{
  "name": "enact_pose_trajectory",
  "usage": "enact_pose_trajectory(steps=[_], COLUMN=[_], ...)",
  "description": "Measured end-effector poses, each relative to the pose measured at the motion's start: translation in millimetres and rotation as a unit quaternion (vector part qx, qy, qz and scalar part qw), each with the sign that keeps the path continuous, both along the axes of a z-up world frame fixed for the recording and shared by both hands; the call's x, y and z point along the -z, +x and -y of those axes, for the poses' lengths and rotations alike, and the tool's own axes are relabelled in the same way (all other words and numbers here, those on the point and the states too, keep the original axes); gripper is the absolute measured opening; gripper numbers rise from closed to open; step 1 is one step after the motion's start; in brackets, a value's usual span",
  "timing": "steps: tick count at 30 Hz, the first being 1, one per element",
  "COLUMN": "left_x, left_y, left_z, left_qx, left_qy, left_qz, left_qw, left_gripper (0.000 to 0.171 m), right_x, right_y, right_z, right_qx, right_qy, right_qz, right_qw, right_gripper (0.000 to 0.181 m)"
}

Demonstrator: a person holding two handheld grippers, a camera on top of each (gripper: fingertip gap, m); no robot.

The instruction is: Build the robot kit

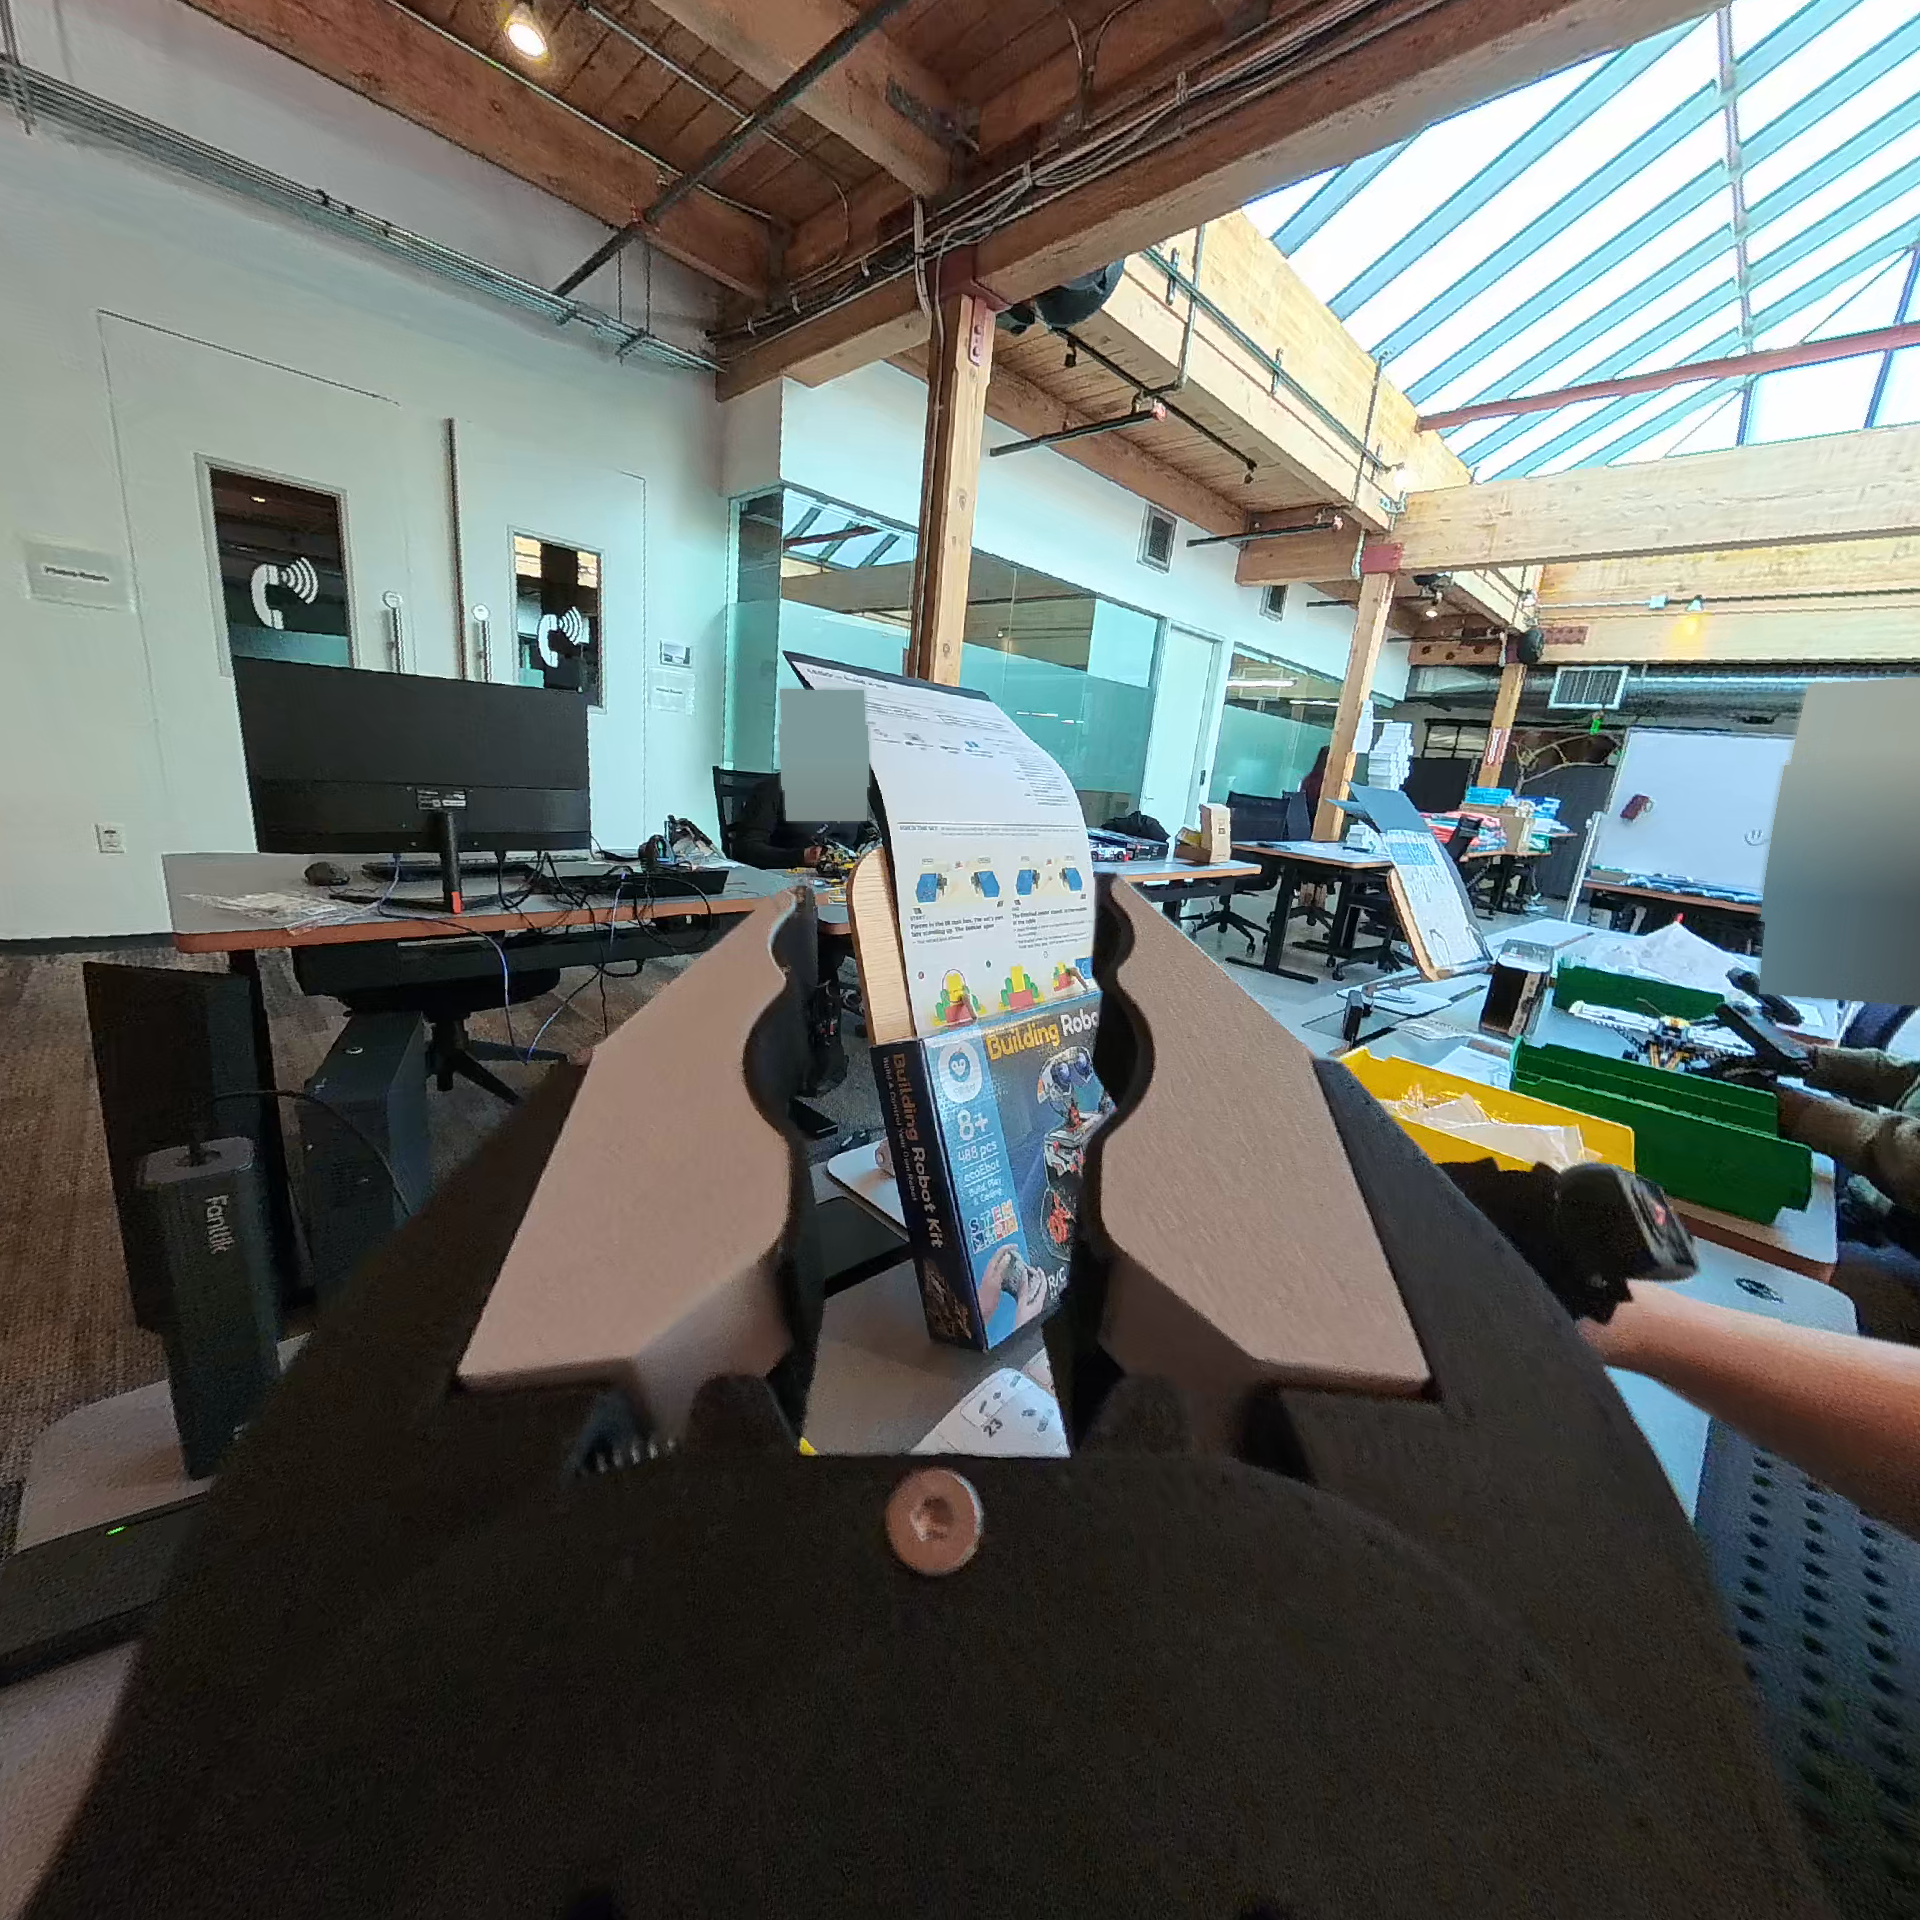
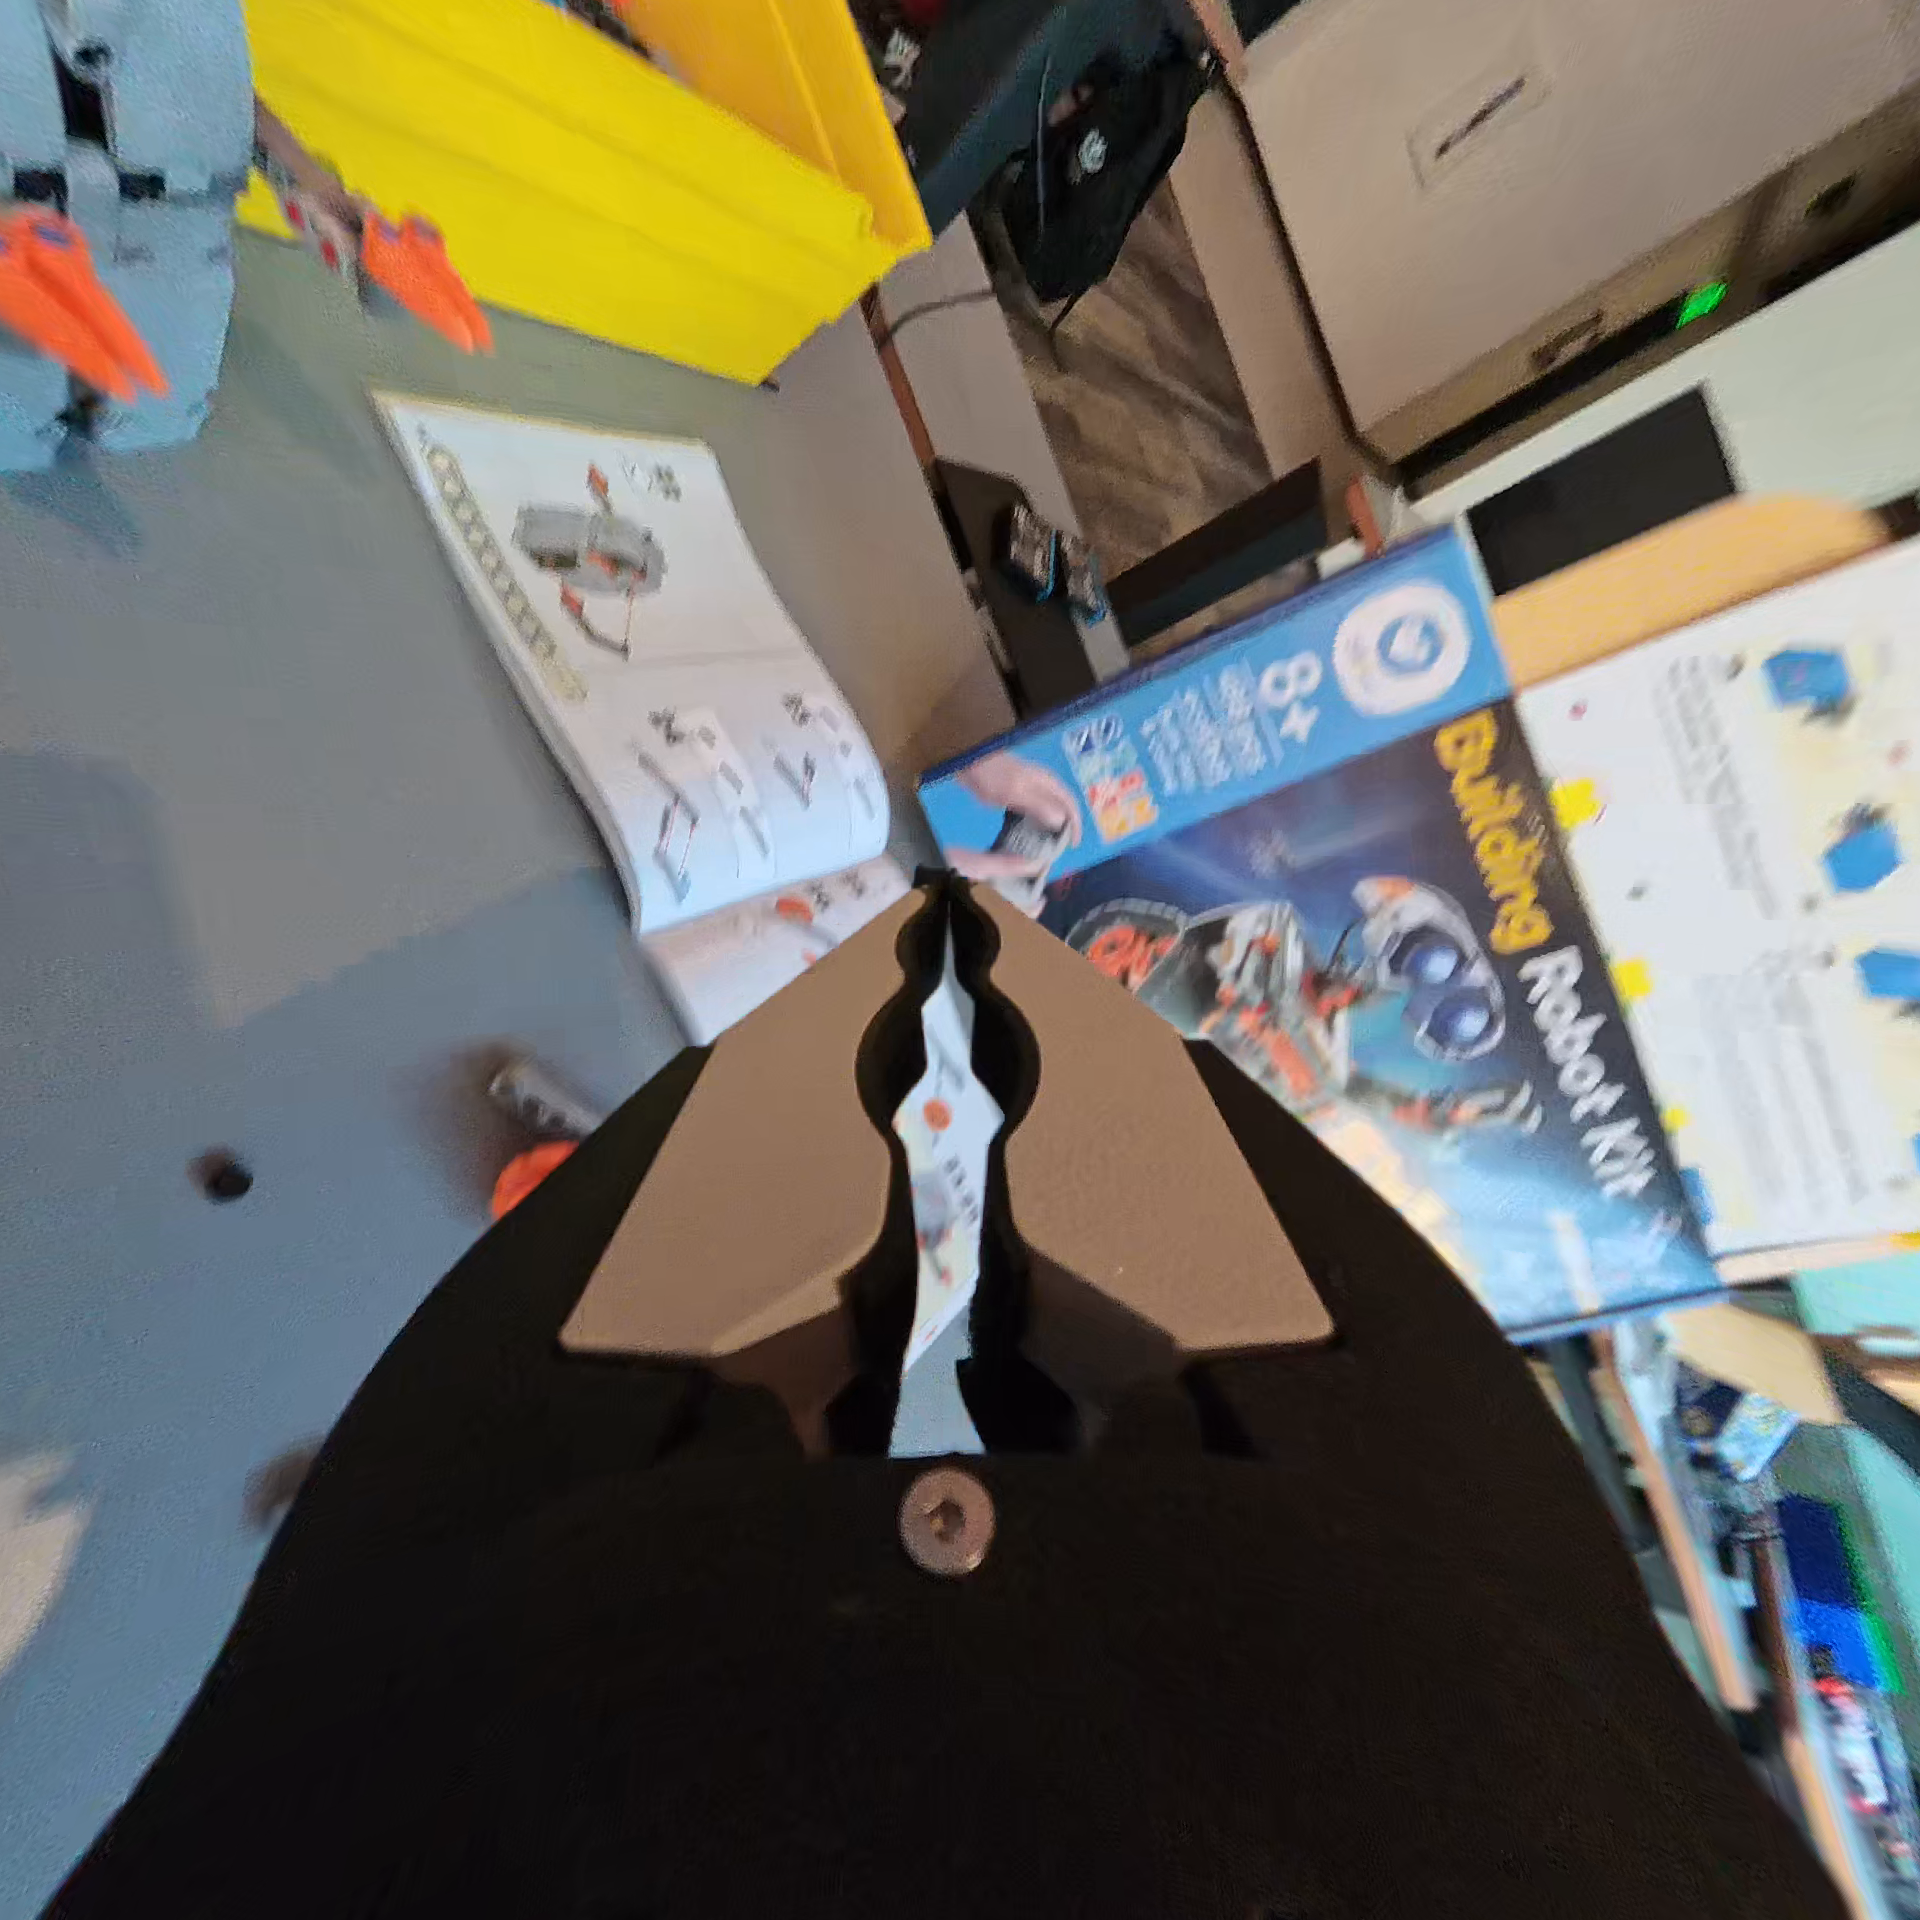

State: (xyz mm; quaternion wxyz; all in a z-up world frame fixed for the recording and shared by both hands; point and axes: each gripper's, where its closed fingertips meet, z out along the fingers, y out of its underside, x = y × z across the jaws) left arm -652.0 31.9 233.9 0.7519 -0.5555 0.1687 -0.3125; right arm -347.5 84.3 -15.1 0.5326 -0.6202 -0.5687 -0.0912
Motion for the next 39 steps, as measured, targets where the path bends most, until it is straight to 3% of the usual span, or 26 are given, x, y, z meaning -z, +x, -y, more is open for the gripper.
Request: enact_pose_trajectory(steps=[3,7,10,18,26,31,33,36,39], left_x=[1.7,3.8,6.1,11.4,15.6,15.1,15.2,14.5,13.8], left_y=[3.1,4.8,5.4,10.4,13.2,12.0,11.6,10.5,9.5], left_z=[-0.6,-2.4,-4.8,-10.1,-14.3,-13.6,-13.3,-12.2,-12.0], left_qx=[0.000,0.000,0.001,0.001,0.001,-0.001,-0.003,-0.005,-0.007], left_qy=[-0.003,-0.007,-0.014,-0.026,-0.034,-0.033,-0.033,-0.031,-0.029], left_qz=[-0.006,-0.013,-0.015,-0.028,-0.038,-0.037,-0.038,-0.038,-0.036], left_qw=[1.000,1.000,1.000,0.999,0.999,0.999,0.999,0.999,0.999], left_gripper=[0.052,0.053,0.053,0.054,0.055,0.055,0.055,0.055,0.055], right_x=[15.9,50.2,74.0,123.8,146.1,143.4,137.3,113.3,70.1], right_y=[38.0,57.3,60.8,46.1,43.7,43.4,40.2,38.2,47.4], right_z=[9.3,47.2,67.2,81.8,86.3,85.9,86.0,77.3,52.1], right_qx=[0.023,-0.015,-0.017,-0.031,-0.030,-0.032,-0.035,-0.027,0.008], right_qy=[-0.041,-0.158,-0.205,-0.278,-0.317,-0.317,-0.314,-0.278,-0.202], right_qz=[-0.007,-0.027,-0.027,-0.005,-0.005,-0.018,-0.031,-0.054,-0.086], right_qw=[0.999,0.987,0.978,0.960,0.948,0.948,0.948,0.959,0.976], right_gripper=[0.000,0.000,0.000,0.000,0.000,0.001,0.010,0.016,0.024])
